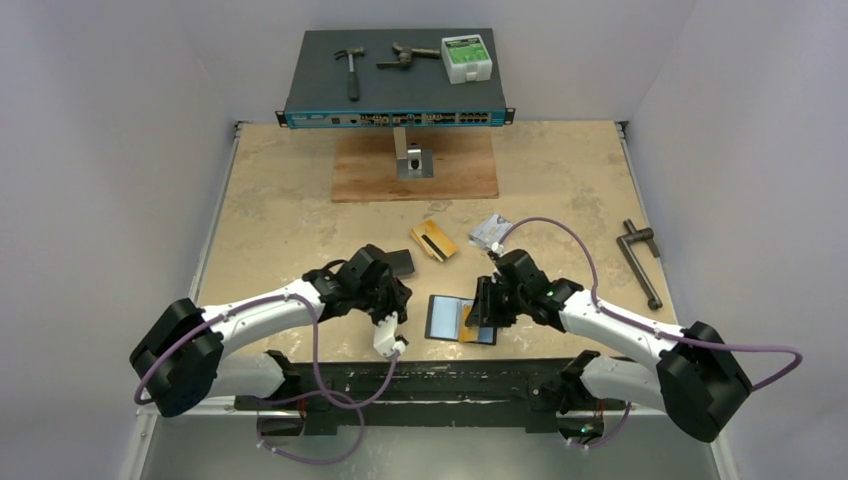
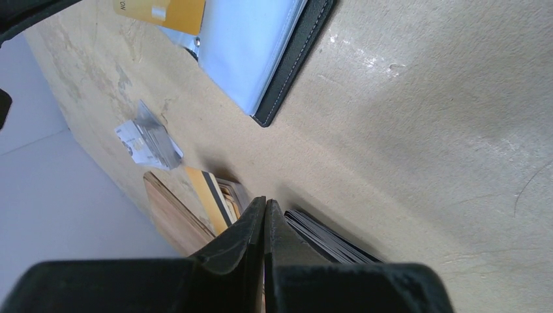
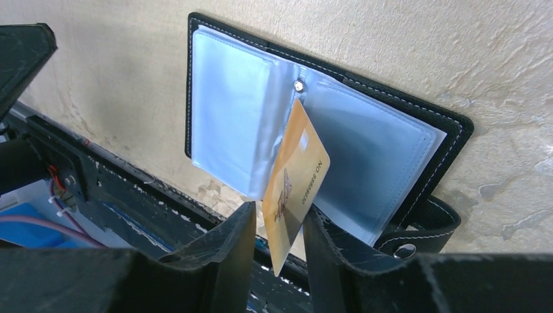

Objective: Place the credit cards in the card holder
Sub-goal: Insert the credit card into the card holder.

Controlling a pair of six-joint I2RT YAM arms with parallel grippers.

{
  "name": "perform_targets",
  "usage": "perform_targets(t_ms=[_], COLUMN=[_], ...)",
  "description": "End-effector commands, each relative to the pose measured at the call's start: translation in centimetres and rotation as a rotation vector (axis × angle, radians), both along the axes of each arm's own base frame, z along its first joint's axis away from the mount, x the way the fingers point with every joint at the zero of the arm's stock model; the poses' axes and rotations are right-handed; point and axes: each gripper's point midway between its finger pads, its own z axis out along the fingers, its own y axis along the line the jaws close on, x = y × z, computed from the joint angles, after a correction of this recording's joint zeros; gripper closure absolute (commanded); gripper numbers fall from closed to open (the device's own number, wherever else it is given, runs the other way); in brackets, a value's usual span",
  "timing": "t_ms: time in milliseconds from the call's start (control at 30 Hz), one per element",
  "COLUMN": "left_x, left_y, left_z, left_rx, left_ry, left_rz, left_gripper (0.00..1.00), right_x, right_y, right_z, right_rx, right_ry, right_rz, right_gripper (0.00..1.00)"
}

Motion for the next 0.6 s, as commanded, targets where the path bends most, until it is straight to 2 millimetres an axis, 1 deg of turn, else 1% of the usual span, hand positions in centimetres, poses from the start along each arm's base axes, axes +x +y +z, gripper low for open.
perform_targets(t_ms=[0, 33, 67, 167, 200, 367, 433, 567], left_x=[-0.9, -0.9, -1.0, -1.1, -1.2, -1.3, -1.3, -1.8], left_y=[-0.8, -0.9, -0.9, -1.0, -1.1, -1.9, -2.7, -4.2], left_z=[-0.3, -0.3, -0.4, -0.6, -0.6, -0.6, -0.2, -0.1], left_rx=[-0.018, -0.017, -0.014, -0.016, -0.016, -0.046, -0.084, -0.152], left_ry=[0.004, 0.004, 0.004, 0.0, 0.001, -0.003, -0.017, -0.044], left_rz=[-0.07, -0.074, -0.078, -0.088, -0.094, -0.112, -0.135, -0.219], left_gripper=[0.99, 0.99, 0.99, 0.99, 0.99, 0.99, 0.99, 0.98], right_x=[0.7, 0.7, 0.7, 0.7, 0.7, 0.5, 0.6, 0.9], right_y=[-0.3, -0.3, -0.3, -0.3, -0.2, -0.4, -0.6, -1.2], right_z=[0.7, 0.7, 0.8, 0.8, 0.7, -0.2, -0.1, 0.0], right_rx=[0.003, 0.003, 0.004, 0.016, 0.015, 0.01, 0.025, 0.098], right_ry=[-0.037, -0.038, -0.039, -0.042, -0.039, -0.028, -0.042, -0.068], right_rz=[-0.03, -0.031, -0.033, -0.035, -0.034, -0.039, -0.063, -0.138], right_gripper=[0.68, 0.69, 0.72, 0.96, 1.0, 1.0, 1.0, 1.0])
